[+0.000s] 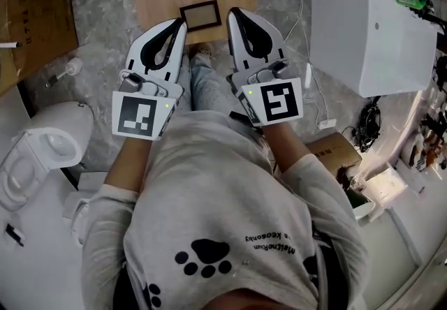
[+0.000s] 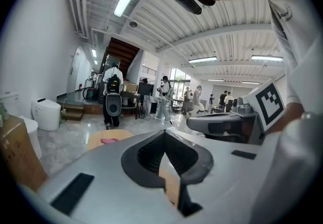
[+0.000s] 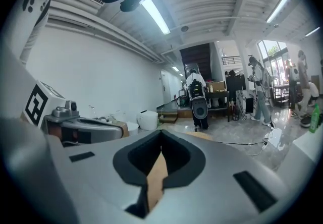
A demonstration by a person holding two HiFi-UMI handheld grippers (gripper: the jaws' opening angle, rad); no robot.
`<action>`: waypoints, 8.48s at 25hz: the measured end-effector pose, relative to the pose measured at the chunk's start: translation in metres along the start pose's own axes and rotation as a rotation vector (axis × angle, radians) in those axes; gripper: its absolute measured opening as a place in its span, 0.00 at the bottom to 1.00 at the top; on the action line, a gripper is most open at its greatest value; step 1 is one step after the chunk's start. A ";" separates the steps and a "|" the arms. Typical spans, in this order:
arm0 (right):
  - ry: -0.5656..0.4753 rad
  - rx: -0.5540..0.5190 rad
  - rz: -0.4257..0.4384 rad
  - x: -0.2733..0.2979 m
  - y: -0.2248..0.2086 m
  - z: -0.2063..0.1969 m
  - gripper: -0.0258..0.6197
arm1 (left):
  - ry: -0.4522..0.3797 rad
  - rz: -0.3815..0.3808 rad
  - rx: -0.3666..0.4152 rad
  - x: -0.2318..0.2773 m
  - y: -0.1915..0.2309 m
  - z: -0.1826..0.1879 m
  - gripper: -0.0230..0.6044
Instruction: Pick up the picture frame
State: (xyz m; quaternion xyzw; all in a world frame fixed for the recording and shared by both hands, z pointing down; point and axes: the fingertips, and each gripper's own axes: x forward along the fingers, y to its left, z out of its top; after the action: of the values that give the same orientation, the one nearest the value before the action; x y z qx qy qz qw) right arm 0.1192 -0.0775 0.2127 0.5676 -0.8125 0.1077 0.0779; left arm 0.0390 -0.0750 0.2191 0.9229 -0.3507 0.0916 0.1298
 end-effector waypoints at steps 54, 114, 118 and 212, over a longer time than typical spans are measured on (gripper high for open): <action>0.271 0.048 -0.009 0.065 -0.037 -0.251 0.05 | 0.178 0.013 -0.102 0.066 0.052 -0.217 0.05; 0.778 0.151 -0.116 0.079 -0.077 -0.455 0.17 | 0.410 0.051 -0.190 0.086 0.071 -0.352 0.05; 0.773 0.183 -0.135 0.078 -0.077 -0.452 0.15 | 0.420 0.059 -0.192 0.081 0.072 -0.354 0.05; 0.659 0.131 0.061 0.116 0.054 -0.436 0.15 | 0.436 0.015 -0.670 -0.013 0.136 -0.440 0.24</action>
State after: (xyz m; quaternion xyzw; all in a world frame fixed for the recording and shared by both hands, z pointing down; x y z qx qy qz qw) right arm 0.0304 -0.0497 0.6579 0.4813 -0.7517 0.3396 0.2967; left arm -0.0955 -0.0311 0.6574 0.7857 -0.3321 0.1668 0.4945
